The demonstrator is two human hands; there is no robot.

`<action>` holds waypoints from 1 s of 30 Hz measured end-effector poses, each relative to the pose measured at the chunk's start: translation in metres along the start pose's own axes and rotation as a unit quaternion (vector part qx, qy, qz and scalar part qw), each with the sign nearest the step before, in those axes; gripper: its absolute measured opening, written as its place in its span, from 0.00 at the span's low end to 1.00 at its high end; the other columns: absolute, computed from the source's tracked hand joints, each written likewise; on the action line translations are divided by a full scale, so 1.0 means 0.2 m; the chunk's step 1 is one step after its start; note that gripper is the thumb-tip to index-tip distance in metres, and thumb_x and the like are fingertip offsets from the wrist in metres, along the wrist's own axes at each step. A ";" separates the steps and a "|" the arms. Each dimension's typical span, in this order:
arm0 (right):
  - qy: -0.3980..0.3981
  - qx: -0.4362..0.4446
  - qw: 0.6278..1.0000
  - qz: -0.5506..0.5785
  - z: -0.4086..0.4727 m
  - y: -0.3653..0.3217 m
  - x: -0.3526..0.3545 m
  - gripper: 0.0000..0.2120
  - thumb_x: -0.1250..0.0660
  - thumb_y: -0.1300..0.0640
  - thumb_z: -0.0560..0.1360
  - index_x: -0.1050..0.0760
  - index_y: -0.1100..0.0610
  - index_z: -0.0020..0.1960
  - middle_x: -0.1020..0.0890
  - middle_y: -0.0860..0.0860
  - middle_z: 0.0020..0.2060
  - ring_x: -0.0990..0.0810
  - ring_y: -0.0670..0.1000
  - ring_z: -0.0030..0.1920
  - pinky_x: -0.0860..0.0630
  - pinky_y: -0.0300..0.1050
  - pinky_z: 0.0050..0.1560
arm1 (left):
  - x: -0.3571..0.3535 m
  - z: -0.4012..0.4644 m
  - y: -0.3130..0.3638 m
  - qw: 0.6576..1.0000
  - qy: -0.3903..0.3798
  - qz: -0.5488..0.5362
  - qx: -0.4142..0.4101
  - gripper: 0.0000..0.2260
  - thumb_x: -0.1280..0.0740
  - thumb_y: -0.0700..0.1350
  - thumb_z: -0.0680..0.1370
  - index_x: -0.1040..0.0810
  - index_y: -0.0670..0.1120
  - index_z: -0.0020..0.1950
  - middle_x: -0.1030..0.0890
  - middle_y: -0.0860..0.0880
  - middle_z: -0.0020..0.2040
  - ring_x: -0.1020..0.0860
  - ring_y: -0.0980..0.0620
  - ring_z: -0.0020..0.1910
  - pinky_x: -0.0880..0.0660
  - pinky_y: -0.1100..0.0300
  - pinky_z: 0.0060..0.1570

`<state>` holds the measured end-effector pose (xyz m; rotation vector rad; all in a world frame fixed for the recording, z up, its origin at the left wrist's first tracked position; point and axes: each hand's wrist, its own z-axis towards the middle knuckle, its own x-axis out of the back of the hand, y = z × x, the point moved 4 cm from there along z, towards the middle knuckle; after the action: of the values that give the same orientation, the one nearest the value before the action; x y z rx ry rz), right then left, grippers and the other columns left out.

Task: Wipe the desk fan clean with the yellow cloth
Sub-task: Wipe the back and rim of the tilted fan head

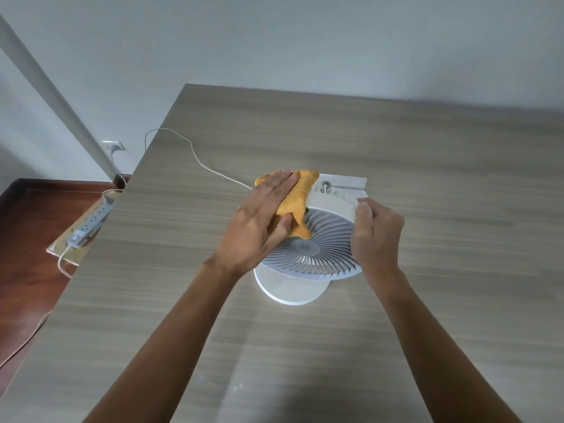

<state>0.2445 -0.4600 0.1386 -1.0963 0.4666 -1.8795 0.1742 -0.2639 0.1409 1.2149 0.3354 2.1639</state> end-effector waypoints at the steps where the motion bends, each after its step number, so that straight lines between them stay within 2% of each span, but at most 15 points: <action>1: -0.001 0.004 1.000 -0.003 0.01 -0.01 0.00 0.15 0.45 0.68 0.72 0.42 0.56 0.29 0.43 0.48 0.23 0.45 0.48 0.25 0.48 0.40 0.27 | 0.00 0.01 -0.01 1.000 0.017 0.010 -0.006 0.22 0.36 0.42 0.79 0.32 0.37 0.73 0.30 0.40 0.73 0.34 0.45 0.74 0.36 0.48 0.72; 4: -0.005 0.013 1.000 -0.003 0.02 -0.02 -0.02 0.16 0.45 0.68 0.71 0.43 0.55 0.29 0.43 0.48 0.23 0.44 0.50 0.24 0.48 0.42 0.27 | -0.01 0.01 -0.01 0.994 0.075 0.080 -0.020 0.20 0.38 0.45 0.80 0.27 0.35 0.68 0.25 0.39 0.68 0.27 0.44 0.69 0.28 0.50 0.67; 7: 0.000 0.013 1.000 -0.006 0.02 -0.02 -0.02 0.16 0.45 0.67 0.71 0.43 0.53 0.29 0.44 0.46 0.23 0.45 0.50 0.25 0.48 0.42 0.27 | -0.03 -0.01 0.01 0.990 0.093 0.101 -0.023 0.22 0.43 0.49 0.82 0.27 0.34 0.68 0.25 0.38 0.68 0.26 0.43 0.69 0.27 0.51 0.66; 10: 0.010 -0.004 1.000 -0.004 0.01 -0.01 -0.01 0.15 0.45 0.66 0.71 0.41 0.54 0.29 0.44 0.46 0.23 0.44 0.50 0.25 0.47 0.45 0.27 | -0.01 -0.02 -0.01 0.996 0.091 0.011 0.006 0.25 0.51 0.51 0.84 0.30 0.33 0.69 0.25 0.38 0.69 0.26 0.43 0.69 0.29 0.51 0.67; 12: 0.011 -0.007 1.000 0.002 0.01 -0.01 0.00 0.16 0.45 0.66 0.71 0.42 0.51 0.29 0.44 0.45 0.23 0.45 0.51 0.25 0.47 0.45 0.27 | 0.00 -0.04 -0.01 0.993 0.103 -0.048 0.040 0.25 0.52 0.51 0.83 0.30 0.34 0.69 0.23 0.41 0.66 0.23 0.45 0.64 0.27 0.54 0.64; 14: 0.009 -0.001 1.000 0.010 0.01 -0.02 0.00 0.20 0.46 0.66 0.71 0.45 0.45 0.30 0.45 0.44 0.23 0.45 0.50 0.24 0.48 0.44 0.27 | 0.01 -0.07 -0.02 0.973 0.165 -0.112 0.113 0.21 0.50 0.47 0.82 0.22 0.38 0.60 0.17 0.52 0.51 0.19 0.54 0.48 0.24 0.60 0.49; 15: 0.010 -0.001 1.000 0.012 0.01 -0.02 0.00 0.21 0.46 0.66 0.71 0.46 0.44 0.30 0.45 0.44 0.23 0.45 0.50 0.24 0.48 0.44 0.27 | 0.02 -0.08 -0.04 0.953 0.211 -0.143 0.166 0.20 0.51 0.46 0.81 0.20 0.42 0.48 0.19 0.58 0.41 0.22 0.59 0.39 0.27 0.60 0.40; 16: 0.013 -0.003 1.000 0.011 0.01 -0.02 0.00 0.21 0.45 0.67 0.71 0.45 0.43 0.30 0.45 0.43 0.23 0.45 0.49 0.24 0.48 0.44 0.27 | 0.01 -0.09 -0.05 0.928 0.246 -0.169 0.223 0.18 0.51 0.46 0.79 0.25 0.46 0.37 0.24 0.58 0.32 0.27 0.61 0.32 0.32 0.59 0.35; 18: 0.019 -0.006 1.000 0.006 0.00 -0.01 0.01 0.18 0.45 0.67 0.71 0.42 0.48 0.29 0.45 0.43 0.23 0.45 0.49 0.24 0.47 0.46 0.28 | -0.01 -0.10 -0.06 0.902 0.256 -0.200 0.284 0.16 0.52 0.47 0.78 0.36 0.46 0.32 0.34 0.54 0.28 0.36 0.57 0.28 0.39 0.57 0.32; 20: 0.022 -0.007 1.000 0.004 -0.01 0.00 0.01 0.15 0.45 0.67 0.71 0.38 0.56 0.28 0.44 0.44 0.23 0.44 0.50 0.24 0.45 0.49 0.27 | -0.02 -0.08 -0.02 0.924 0.213 -0.188 0.254 0.16 0.51 0.48 0.79 0.32 0.47 0.35 0.31 0.50 0.30 0.34 0.56 0.30 0.37 0.57 0.33; 21: 0.023 -0.008 1.000 0.004 -0.01 0.00 0.01 0.15 0.45 0.67 0.71 0.37 0.56 0.28 0.44 0.45 0.23 0.44 0.50 0.24 0.45 0.49 0.27 | -0.03 -0.08 0.01 0.940 0.183 -0.174 0.228 0.15 0.50 0.48 0.81 0.25 0.49 0.42 0.25 0.48 0.35 0.28 0.54 0.34 0.33 0.57 0.36; 22: 0.022 -0.005 1.000 0.007 -0.01 0.00 0.01 0.16 0.45 0.67 0.72 0.39 0.53 0.28 0.44 0.44 0.23 0.44 0.49 0.24 0.46 0.47 0.27 | -0.03 -0.08 0.03 0.954 0.156 -0.155 0.204 0.15 0.49 0.47 0.82 0.22 0.48 0.54 0.19 0.46 0.46 0.21 0.52 0.44 0.28 0.57 0.43; 24: 0.022 0.005 1.000 0.010 -0.01 0.00 0.02 0.16 0.46 0.65 0.72 0.42 0.49 0.30 0.44 0.42 0.23 0.44 0.47 0.24 0.47 0.44 0.27 | -0.03 -0.07 0.04 0.970 0.127 -0.119 0.171 0.18 0.47 0.47 0.83 0.29 0.46 0.71 0.23 0.48 0.67 0.25 0.52 0.66 0.27 0.54 0.61; 26: 0.023 0.010 1.000 0.008 -0.01 -0.01 0.02 0.14 0.47 0.63 0.72 0.42 0.49 0.31 0.44 0.42 0.22 0.44 0.46 0.23 0.47 0.41 0.27 | -0.04 -0.06 0.05 0.980 0.121 -0.067 0.141 0.19 0.46 0.50 0.83 0.31 0.47 0.73 0.28 0.49 0.72 0.31 0.53 0.72 0.29 0.52 0.66; 30: 0.021 -0.002 1.000 -0.002 0.00 -0.01 0.02 0.13 0.48 0.61 0.72 0.43 0.51 0.30 0.44 0.44 0.23 0.44 0.50 0.24 0.47 0.44 0.27 | -0.07 -0.03 0.03 0.982 0.152 0.001 0.114 0.21 0.46 0.55 0.82 0.25 0.48 0.69 0.26 0.50 0.71 0.29 0.53 0.71 0.26 0.56 0.62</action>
<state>0.2426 -0.4624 0.1405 -1.0620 0.4920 -1.9091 0.1724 -0.2769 0.1320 0.9977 0.7278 2.3630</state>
